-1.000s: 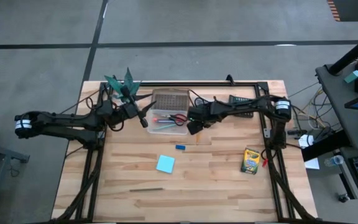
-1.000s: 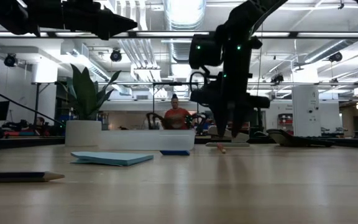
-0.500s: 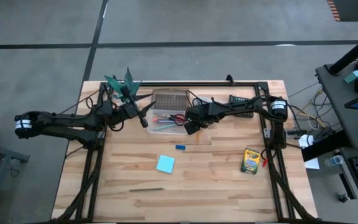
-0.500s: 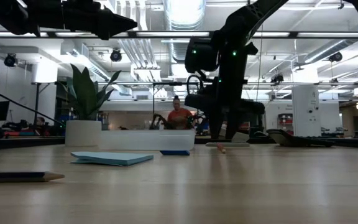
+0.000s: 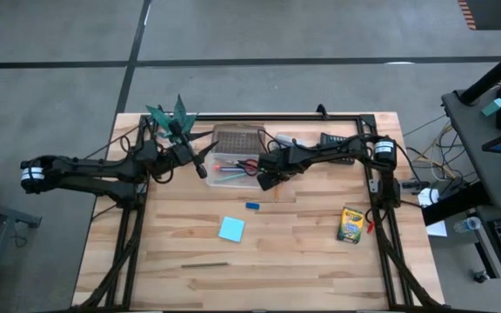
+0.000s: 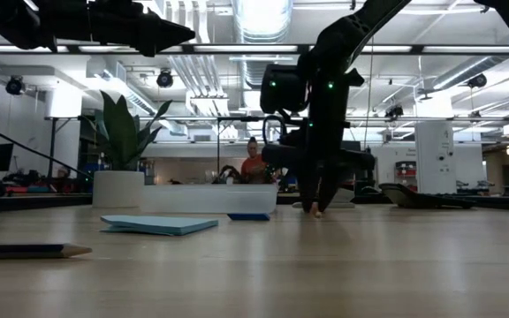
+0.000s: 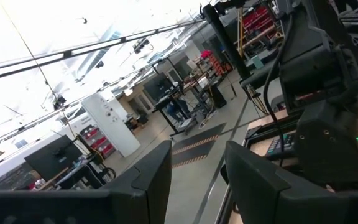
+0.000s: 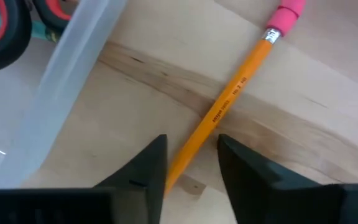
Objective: Pack school essentials
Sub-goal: Put the orange pencil into the supply box
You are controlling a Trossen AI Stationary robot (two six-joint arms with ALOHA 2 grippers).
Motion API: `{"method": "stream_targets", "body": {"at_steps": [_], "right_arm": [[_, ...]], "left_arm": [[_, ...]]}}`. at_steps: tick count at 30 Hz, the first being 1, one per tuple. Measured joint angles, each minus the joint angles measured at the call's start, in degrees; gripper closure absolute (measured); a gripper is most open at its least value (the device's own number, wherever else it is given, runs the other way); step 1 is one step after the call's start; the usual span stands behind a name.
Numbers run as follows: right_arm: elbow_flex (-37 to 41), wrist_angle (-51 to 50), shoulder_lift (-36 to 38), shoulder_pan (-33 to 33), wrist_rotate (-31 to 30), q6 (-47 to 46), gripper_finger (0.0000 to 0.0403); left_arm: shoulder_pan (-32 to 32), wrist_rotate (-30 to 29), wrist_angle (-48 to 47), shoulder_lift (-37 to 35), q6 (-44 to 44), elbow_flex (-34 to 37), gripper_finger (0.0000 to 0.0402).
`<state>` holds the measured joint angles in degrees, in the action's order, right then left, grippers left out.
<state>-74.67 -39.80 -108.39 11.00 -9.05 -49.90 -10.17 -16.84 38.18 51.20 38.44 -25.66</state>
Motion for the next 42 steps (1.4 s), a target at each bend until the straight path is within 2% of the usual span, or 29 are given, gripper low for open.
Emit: {"method": "stream_targets", "body": {"at_steps": [6,8,15,21,25,32,42], "right_arm": [[-0.03,-0.02,-0.05,-0.02,0.04,0.22,0.0370],[-0.03,-0.30,-0.05,-0.02,0.07,0.20,0.0386],[-0.11,-2.04,0.62,0.01,0.52,1.32,0.0388],[-3.53,-14.03,3.57,0.02,2.23,5.48,0.0389],[-5.72,-21.09,6.11,-0.29,2.10,12.13,0.0390],[-10.23,-18.11,8.38,-1.32,2.02,27.80,0.0390],[-22.72,-15.63,-0.52,-1.62,2.02,43.82,0.0390]], "left_arm": [[0.00,0.02,0.34,0.02,0.00,0.06,0.0269],[0.00,0.02,0.36,0.00,-0.04,0.06,0.0269],[0.00,0.04,0.36,0.02,-0.13,0.06,0.0269],[0.01,0.07,0.32,0.00,-0.20,0.56,0.0269],[0.02,0.11,0.34,-0.11,-0.41,0.61,0.0269],[0.02,0.24,0.66,-0.53,-0.50,0.56,0.0269],[0.02,0.22,1.85,-0.68,-0.52,0.56,0.0269]]}}
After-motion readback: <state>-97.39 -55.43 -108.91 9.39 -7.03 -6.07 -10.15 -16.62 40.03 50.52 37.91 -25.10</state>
